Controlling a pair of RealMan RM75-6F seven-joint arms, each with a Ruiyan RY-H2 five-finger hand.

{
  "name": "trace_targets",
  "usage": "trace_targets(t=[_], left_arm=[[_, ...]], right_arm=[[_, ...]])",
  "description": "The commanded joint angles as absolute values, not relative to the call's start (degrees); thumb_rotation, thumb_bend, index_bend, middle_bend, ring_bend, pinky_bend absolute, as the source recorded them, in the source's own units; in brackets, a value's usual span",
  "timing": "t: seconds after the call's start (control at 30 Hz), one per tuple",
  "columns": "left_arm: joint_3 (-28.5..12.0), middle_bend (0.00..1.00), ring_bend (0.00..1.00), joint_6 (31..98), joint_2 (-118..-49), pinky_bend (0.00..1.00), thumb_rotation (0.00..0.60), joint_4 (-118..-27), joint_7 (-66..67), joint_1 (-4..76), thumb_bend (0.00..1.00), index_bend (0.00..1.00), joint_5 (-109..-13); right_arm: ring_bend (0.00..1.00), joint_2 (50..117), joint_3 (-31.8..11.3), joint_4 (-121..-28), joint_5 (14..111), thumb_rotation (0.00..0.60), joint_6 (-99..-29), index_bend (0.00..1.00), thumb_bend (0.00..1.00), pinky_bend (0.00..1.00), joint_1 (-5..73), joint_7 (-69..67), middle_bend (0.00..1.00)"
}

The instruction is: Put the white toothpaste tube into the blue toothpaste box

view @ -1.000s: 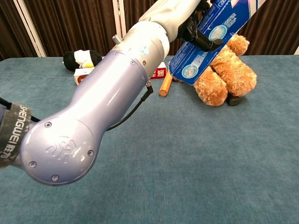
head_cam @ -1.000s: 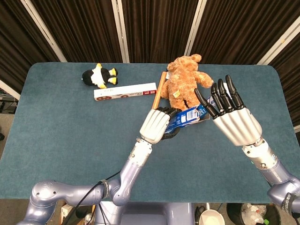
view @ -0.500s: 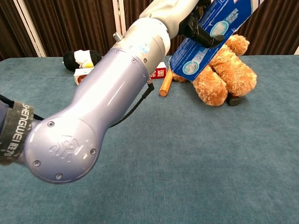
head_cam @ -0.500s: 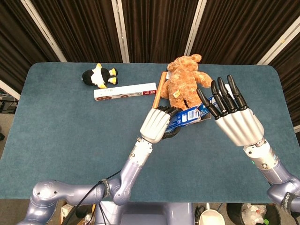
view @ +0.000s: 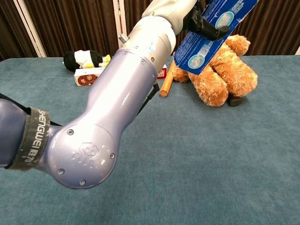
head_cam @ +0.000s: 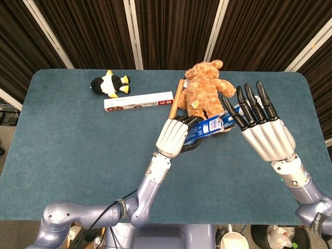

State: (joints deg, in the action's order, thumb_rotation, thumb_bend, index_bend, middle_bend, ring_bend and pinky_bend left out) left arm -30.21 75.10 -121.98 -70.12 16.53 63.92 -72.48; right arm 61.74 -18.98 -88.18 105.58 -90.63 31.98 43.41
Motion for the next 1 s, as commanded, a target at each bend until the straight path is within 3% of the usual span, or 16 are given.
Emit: trace_targets(t=[0.03, 0.13, 0.27, 0.4, 0.6, 0.7, 0.87, 1.0], left_arm=[[-30.2, 0.53, 0.48, 75.2, -122.1, 0.55, 0.600, -70.0, 16.4, 63.9, 0.47, 0.36, -72.4], [-29.8, 0.53, 0.48, 75.3, -122.1, 0.55, 0.600, -70.1, 16.3, 63.6, 0.47, 0.36, -72.6], [-29.7, 0.53, 0.48, 75.3, -122.2, 0.55, 0.600, -70.3, 16.2, 63.5, 0.48, 0.36, -72.5], [-29.4, 0.53, 0.48, 75.2, -122.0, 0.55, 0.600, -70.4, 16.2, 63.3, 0.47, 0.36, -72.6], [-29.3, 0.53, 0.48, 75.2, -122.1, 0.55, 0.600, -70.7, 16.2, 63.3, 0.48, 0.36, -72.7], [-29.1, 0.53, 0.48, 75.1, -122.0, 0.55, 0.600, -70.7, 16.2, 63.2, 0.48, 0.36, -72.8], [-29.2, 0.53, 0.48, 75.2, -121.8, 0.55, 0.600, -71.0, 16.2, 63.1, 0.48, 0.36, -73.0], [-29.3, 0.53, 0.48, 75.1, -121.6, 0.55, 0.600, -71.4, 16.3, 63.1, 0.48, 0.36, -73.0]], right_arm=[[0.09, 61.8, -19.2, -87.9, 105.3, 0.600, -91.2, 0.00, 0.32, 0.05, 31.6, 43.5, 0.21], [0.09, 62.5, -19.4, -88.0, 105.5, 0.600, -93.0, 0.00, 0.32, 0.05, 31.5, 40.8, 0.21], [0.09, 62.0, -18.7, -86.3, 105.5, 0.600, -92.0, 0.00, 0.43, 0.05, 31.1, 41.7, 0.21], [0.09, 61.8, -18.6, -85.9, 105.3, 0.600, -92.4, 0.00, 0.47, 0.05, 30.9, 40.9, 0.21], [0.09, 61.5, -18.7, -86.0, 105.6, 0.600, -92.4, 0.00, 0.65, 0.05, 31.0, 41.0, 0.21], [0.09, 61.4, -18.7, -86.1, 105.5, 0.600, -92.3, 0.00, 0.64, 0.05, 30.9, 41.0, 0.20], [0.07, 61.5, -19.0, -86.4, 104.0, 0.600, -91.8, 0.00, 0.48, 0.04, 30.6, 42.0, 0.18], [0.07, 61.4, -19.0, -86.7, 103.9, 0.600, -91.7, 0.00, 0.48, 0.04, 30.6, 42.1, 0.18]])
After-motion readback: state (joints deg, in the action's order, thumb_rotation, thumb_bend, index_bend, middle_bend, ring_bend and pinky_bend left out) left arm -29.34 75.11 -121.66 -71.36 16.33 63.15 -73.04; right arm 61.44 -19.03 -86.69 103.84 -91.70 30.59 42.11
